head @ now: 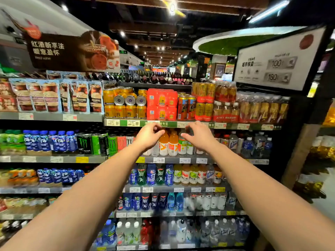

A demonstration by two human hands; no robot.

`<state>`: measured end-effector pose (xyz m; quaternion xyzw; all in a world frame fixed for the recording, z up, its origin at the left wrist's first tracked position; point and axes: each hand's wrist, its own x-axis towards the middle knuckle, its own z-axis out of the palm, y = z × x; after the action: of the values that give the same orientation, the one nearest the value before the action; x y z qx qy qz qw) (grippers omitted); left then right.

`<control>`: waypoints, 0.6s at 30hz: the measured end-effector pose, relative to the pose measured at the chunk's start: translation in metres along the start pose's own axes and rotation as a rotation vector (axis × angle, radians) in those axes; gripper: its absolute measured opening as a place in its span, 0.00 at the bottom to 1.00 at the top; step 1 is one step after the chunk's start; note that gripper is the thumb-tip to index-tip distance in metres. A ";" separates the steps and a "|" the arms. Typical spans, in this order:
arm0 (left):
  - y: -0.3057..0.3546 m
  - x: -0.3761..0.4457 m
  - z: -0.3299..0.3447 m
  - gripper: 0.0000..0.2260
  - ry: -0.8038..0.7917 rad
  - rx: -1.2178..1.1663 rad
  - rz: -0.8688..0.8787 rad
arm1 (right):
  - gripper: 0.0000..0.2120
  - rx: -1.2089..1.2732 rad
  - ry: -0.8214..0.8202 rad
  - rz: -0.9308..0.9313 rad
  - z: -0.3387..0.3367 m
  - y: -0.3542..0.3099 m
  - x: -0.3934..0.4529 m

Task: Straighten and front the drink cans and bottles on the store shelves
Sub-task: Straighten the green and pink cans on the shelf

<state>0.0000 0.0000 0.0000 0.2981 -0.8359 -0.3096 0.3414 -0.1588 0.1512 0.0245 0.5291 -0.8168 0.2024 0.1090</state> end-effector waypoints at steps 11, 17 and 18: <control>-0.047 0.046 -0.025 0.12 -0.025 -0.020 0.078 | 0.23 -0.024 -0.007 0.039 0.034 -0.041 0.060; -0.067 0.073 -0.031 0.12 -0.010 0.010 0.073 | 0.23 0.000 -0.008 0.009 0.057 -0.049 0.096; -0.072 0.079 -0.029 0.12 -0.005 0.014 0.074 | 0.23 0.002 -0.010 0.004 0.064 -0.048 0.101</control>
<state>-0.0034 -0.1104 -0.0046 0.2687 -0.8494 -0.2917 0.3483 -0.1547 0.0222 0.0178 0.5286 -0.8182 0.2007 0.1040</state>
